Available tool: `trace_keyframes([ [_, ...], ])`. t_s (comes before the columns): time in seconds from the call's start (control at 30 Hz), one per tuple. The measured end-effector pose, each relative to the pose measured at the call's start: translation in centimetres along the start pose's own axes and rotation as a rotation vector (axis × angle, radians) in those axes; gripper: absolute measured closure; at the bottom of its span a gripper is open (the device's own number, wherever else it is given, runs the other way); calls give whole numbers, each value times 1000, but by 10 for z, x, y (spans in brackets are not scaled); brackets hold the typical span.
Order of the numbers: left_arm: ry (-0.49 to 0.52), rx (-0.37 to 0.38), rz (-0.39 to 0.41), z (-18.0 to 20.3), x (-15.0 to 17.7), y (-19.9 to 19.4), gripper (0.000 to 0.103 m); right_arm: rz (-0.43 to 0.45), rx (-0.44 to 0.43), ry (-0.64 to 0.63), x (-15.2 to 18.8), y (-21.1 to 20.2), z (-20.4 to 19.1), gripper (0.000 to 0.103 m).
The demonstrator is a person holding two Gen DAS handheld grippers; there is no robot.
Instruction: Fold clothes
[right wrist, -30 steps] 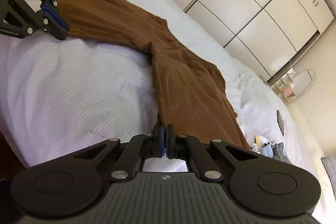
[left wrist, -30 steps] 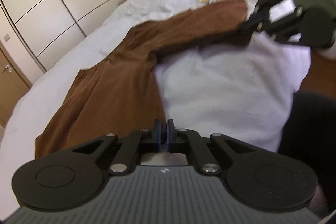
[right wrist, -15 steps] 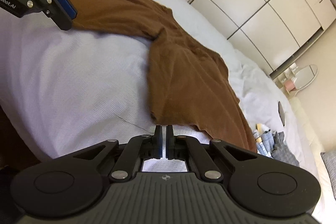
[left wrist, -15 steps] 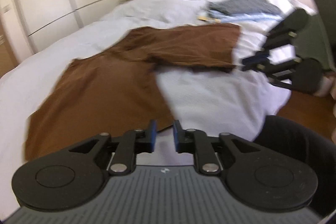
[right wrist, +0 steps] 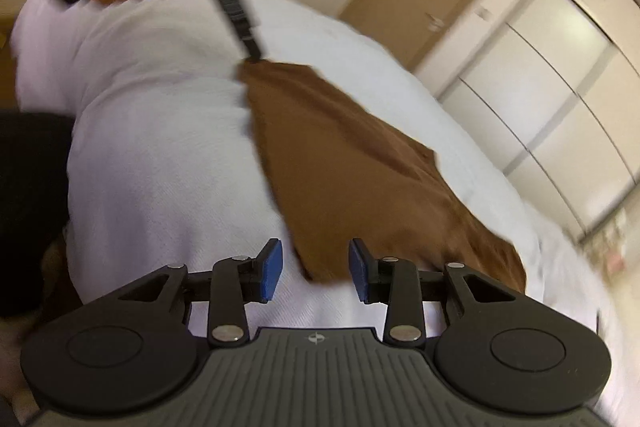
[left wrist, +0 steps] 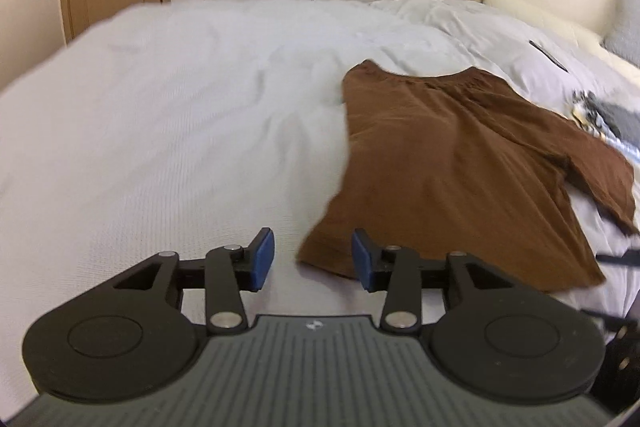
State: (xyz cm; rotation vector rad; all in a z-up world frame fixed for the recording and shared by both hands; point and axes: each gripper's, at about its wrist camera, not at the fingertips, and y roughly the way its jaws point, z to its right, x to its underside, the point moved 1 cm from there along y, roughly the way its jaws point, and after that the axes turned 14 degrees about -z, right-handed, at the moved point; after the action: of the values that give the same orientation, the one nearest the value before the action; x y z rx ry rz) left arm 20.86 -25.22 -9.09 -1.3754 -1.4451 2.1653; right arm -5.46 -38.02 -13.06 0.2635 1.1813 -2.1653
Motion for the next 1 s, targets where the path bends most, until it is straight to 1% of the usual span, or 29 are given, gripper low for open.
trace_keyframes([
  [0.07,-21,49,-33,-8,-4,10,62,-28,11,-76,-5,11,-6,65],
  [0.13,-26,96,-64,-12,-5,19,65,-38,17,-113,-7,19,-8,65],
  [0.17,-25,115,-75,-13,-6,22,74,-40,15,-119,-6,21,-9,65],
  [0.2,-23,136,-80,-12,-7,23,92,-42,10,-116,-5,23,-8,67],
  [0.23,-25,162,-85,-12,-8,22,99,-47,-1,-107,-6,25,-5,75],
  [0.27,-33,175,-84,-11,-8,20,99,-56,-20,-89,-6,27,0,87],
  [0.3,-37,180,-81,-10,-7,16,99,-69,-33,-69,-6,29,5,103],
  [0.37,-39,199,-80,-6,-4,8,100,-79,-48,-37,-4,26,13,103],
  [0.4,-50,222,-82,-7,-3,5,100,-78,-52,-23,-3,22,17,103],
  [0.43,-60,239,-86,-7,-1,3,100,-74,-46,-12,0,16,21,103],
  [0.47,-68,240,-91,-8,1,3,100,-72,-40,-2,2,11,24,103],
  [0.53,-82,217,-101,-11,5,4,100,-76,-34,16,9,3,27,103],
  [0.6,-98,194,-109,-14,8,4,99,-88,-45,31,15,4,28,103],
  [0.7,-117,157,-97,-18,13,-5,99,-90,-55,32,18,1,25,103],
  [0.77,-111,138,-80,-19,16,-16,99,-61,-73,59,17,-8,24,93],
  [0.83,-103,121,-63,-19,19,-26,99,-40,-86,88,16,-16,23,69],
  [0.87,-97,113,-55,-18,20,-30,98,-34,-96,110,16,-17,23,67],
  [0.93,-84,93,-47,-16,25,-37,95,-25,-116,155,15,-19,22,67],
  [1.0,-63,68,-38,-10,31,-43,90,-26,-142,198,13,-20,19,66],
])
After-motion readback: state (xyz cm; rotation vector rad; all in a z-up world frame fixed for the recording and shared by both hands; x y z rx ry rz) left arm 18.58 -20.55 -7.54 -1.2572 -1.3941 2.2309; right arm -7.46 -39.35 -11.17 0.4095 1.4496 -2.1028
